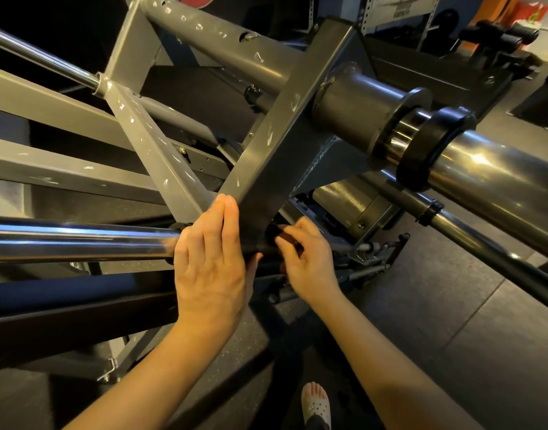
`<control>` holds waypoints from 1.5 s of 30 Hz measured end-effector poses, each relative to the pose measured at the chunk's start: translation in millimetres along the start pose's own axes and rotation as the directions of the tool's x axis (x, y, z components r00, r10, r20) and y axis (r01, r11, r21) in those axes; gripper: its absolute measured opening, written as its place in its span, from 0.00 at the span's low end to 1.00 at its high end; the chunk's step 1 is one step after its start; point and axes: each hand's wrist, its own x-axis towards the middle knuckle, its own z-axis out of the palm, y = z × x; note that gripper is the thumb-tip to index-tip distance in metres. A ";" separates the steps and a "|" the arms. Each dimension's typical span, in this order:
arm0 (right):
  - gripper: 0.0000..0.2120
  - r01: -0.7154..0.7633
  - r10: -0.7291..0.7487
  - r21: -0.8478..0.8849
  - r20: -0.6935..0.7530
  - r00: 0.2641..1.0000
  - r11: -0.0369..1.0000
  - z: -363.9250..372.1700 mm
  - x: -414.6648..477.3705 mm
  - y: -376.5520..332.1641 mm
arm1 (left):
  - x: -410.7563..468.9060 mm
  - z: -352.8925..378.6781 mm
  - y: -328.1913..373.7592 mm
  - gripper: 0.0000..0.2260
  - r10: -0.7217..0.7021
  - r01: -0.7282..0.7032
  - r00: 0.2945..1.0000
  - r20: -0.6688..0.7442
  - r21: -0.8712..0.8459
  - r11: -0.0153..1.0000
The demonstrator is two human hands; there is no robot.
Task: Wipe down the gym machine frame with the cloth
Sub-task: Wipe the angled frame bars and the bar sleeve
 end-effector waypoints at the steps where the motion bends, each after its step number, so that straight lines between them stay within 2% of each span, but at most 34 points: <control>1: 0.06 -0.028 0.027 -0.038 -0.021 0.999 0.999 -1.2 1.5 12.7 | 0.2 -0.2 -0.3 0.46 0.001 -0.001 1.000 -0.001 -0.005 1.000; 4: 0.08 -0.255 0.251 -0.221 -0.046 0.967 0.941 -15.1 8.3 65.9 | 1.3 -1.9 0.4 0.47 0.001 -0.001 1.000 -0.001 -0.025 1.000; 6: 0.09 -0.330 0.336 -0.303 -0.033 0.941 0.894 -25.6 1.4 85.0 | 1.3 -2.7 -0.2 0.47 0.007 -0.007 1.000 -0.002 -0.027 1.000; 8: 0.09 -0.389 0.374 -0.186 -0.112 0.921 0.902 -35.6 -9.4 89.5 | 1.4 -2.7 -1.7 0.47 0.017 -0.017 1.000 -0.002 -0.033 0.999; 10: 0.11 -0.445 0.423 -0.032 -0.250 0.871 0.895 -46.7 -8.7 86.0 | 1.4 -2.6 -2.2 0.46 0.013 -0.014 1.000 -0.010 -0.035 0.999; 12: 0.13 -0.458 0.419 -0.029 -0.354 0.836 0.889 -55.8 6.2 78.7 | 0.9 -2.3 -1.6 0.46 0.011 -0.011 1.000 -0.012 -0.031 0.999; 15: 0.13 -0.421 0.390 0.000 -0.380 0.839 0.907 -53.0 24.5 61.7 | 1.0 -2.3 -1.5 0.46 0.007 -0.007 1.000 -0.012 -0.033 0.999; 17: 0.13 -0.410 0.401 0.018 -0.253 0.881 0.912 -34.0 24.6 51.0 | 1.0 -3.3 -1.3 0.46 0.008 -0.008 1.000 -0.013 -0.028 1.000; 19: 0.12 -0.347 0.335 -0.052 -0.161 0.928 0.937 -13.8 11.9 42.1 | 0.7 -3.2 -1.1 0.46 0.013 -0.013 1.000 -0.019 -0.025 1.000; 22: 0.12 -0.189 0.186 0.004 -0.198 0.963 0.982 -9.0 -9.7 23.4 | 0.3 -0.6 -0.5 0.47 0.007 -0.007 1.000 -0.022 -0.015 1.000; 24: 0.12 0.016 -0.004 0.065 -0.187 0.982 0.998 -10.9 -22.5 5.5 | -0.2 0.7 -1.1 0.46 0.007 -0.007 1.000 -0.020 -0.016 1.000; 26: 0.12 0.180 -0.169 0.044 -0.186 0.968 0.983 -7.9 -27.0 -8.0 | -0.1 0.7 -1.6 0.45 0.013 -0.014 1.000 -0.022 -0.020 1.000; 27: 0.12 0.205 -0.202 -0.001 -0.183 0.962 0.979 -6.3 -24.2 -8.9 | 0.1 0.3 -1.6 0.45 0.014 -0.014 1.000 -0.025 -0.020 1.000; 29: 0.13 0.112 -0.131 -0.126 -0.160 0.978 0.986 -5.1 -11.2 8.8 | 0.8 -1.0 -1.1 0.45 0.010 -0.011 1.000 -0.026 -0.030 0.999; 31: 0.13 -0.108 0.079 -0.229 -0.134 0.988 0.967 -12.8 4.7 37.9 | 1.1 -1.5 -0.7 0.45 0.009 -0.010 1.000 -0.024 -0.040 0.999; 33: 0.14 -0.229 0.201 -0.281 -0.124 0.972 0.932 -19.9 12.8 52.8 | 0.7 -1.4 -0.8 0.45 0.013 -0.014 1.000 -0.018 -0.039 0.999; 35: 0.14 -0.175 0.152 -0.257 -0.105 0.983 0.951 -16.9 11.7 38.3 | 0.1 0.0 -1.3 0.46 0.011 -0.011 1.000 -0.015 -0.037 0.999; 38: 0.12 0.075 -0.082 -0.083 -0.087 0.993 0.994 -8.5 -2.8 1.3 | 0.7 1.3 -1.8 0.46 0.009 -0.009 1.000 -0.015 -0.032 0.999; 39: 0.12 0.101 -0.106 -0.057 -0.088 0.990 0.993 -8.2 -5.7 1.8 | 1.2 0.9 -1.9 0.46 0.013 -0.014 1.000 -0.017 -0.026 1.000; 40: 0.12 0.079 -0.084 -0.058 -0.095 0.992 0.995 -8.6 -7.4 11.0 | 1.0 0.0 -1.7 0.46 0.018 -0.019 1.000 -0.018 -0.025 1.000; 43: 0.12 -0.180 0.162 -0.128 -0.140 0.977 0.975 -21.8 -5.3 51.2 | 1.2 -1.6 -0.9 0.47 0.012 -0.013 0.999 -0.033 -0.034 0.999; 45: 0.12 -0.269 0.242 -0.167 -0.166 0.956 0.949 -26.8 -4.0 60.2 | 1.3 -2.5 -0.7 0.47 0.007 -0.008 1.000 -0.028 -0.034 0.999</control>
